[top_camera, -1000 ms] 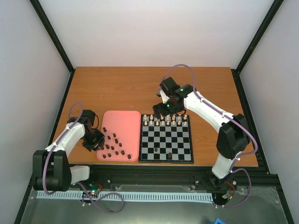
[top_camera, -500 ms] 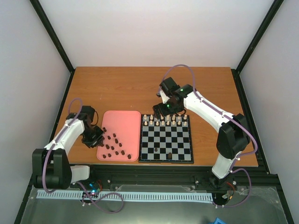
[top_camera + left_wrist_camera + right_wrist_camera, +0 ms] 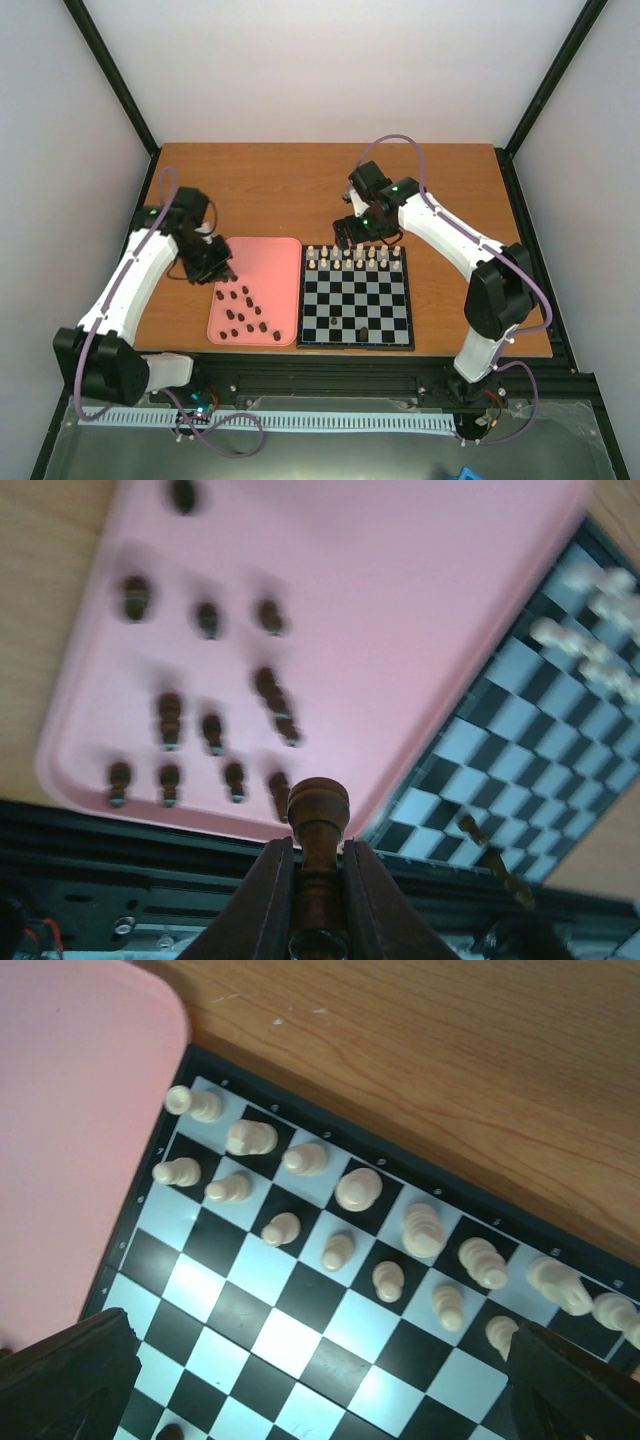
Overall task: Set up the chess pieces on the board
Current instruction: Place the chess piece on the chessboard.
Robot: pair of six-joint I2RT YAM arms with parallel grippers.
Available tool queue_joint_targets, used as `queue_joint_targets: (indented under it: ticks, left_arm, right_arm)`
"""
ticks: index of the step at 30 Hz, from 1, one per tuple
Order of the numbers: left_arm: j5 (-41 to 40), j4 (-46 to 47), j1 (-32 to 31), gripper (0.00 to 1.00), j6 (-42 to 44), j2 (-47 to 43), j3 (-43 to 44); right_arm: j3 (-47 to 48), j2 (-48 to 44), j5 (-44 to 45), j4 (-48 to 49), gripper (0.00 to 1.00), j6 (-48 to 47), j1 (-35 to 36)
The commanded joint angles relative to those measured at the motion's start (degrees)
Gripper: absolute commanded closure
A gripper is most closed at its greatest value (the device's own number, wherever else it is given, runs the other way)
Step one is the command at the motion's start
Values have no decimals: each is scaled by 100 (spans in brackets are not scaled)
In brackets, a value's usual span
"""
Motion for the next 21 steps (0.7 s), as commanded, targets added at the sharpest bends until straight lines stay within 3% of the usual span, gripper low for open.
queue_joint_targets:
  ticks: [1,10,15,21]
  left_arm:
    - [298,-131,-1200,99,331,673,1046]
    - [70,-64,-3694,99,483,2115,2360]
    - [83,100,-4637,99,630,2782,2851]
    - [-11,395,-5286,99,654,3237,3109]
  right_arm:
    - [-1,-186,233,-72,0,121,-186]
    - [-192,-428,655,-156,0,209,-411]
    - [-571,-709,871,-107,0,357,-553]
    - [-1111,-1172,1094,-27,0,631,-771]
